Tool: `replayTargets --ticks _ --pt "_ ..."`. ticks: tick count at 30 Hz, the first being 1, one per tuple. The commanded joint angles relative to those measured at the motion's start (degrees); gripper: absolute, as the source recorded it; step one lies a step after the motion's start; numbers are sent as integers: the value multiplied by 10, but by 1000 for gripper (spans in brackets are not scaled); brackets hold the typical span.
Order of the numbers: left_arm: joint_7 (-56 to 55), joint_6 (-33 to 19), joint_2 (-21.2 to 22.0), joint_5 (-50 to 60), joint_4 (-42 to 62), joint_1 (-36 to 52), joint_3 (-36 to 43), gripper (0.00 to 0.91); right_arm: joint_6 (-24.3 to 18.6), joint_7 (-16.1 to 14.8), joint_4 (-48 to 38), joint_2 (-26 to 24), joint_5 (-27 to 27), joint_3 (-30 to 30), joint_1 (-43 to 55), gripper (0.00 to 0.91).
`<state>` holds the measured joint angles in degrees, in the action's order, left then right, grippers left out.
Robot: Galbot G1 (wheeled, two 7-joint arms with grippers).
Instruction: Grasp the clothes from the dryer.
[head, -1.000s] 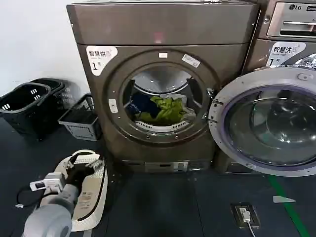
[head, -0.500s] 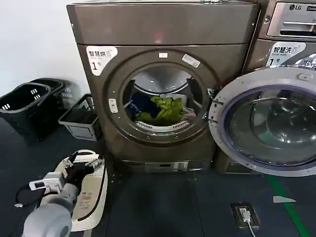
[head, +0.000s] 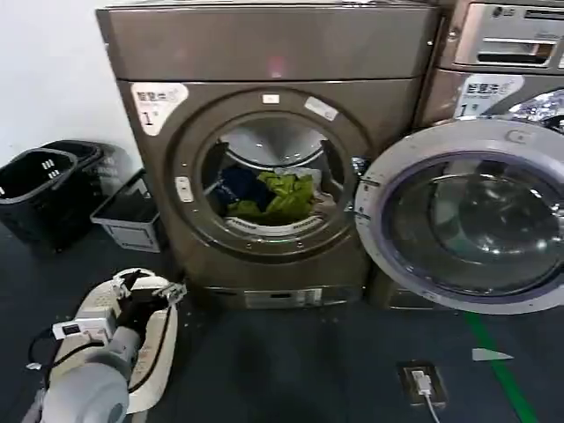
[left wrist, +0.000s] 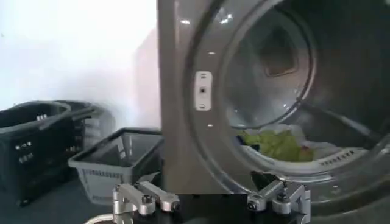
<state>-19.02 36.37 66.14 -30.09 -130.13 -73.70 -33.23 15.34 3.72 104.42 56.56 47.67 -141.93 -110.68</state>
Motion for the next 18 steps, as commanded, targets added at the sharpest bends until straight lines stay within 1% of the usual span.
replayTargets --ticks 1,18 --pt "0 0 2 1 1 1 0 907 -3 -2 0 1 1 0 0 907" --pt "3 1 6 2 7 10 5 907 -6 -6 2 2 3 1 2 907"
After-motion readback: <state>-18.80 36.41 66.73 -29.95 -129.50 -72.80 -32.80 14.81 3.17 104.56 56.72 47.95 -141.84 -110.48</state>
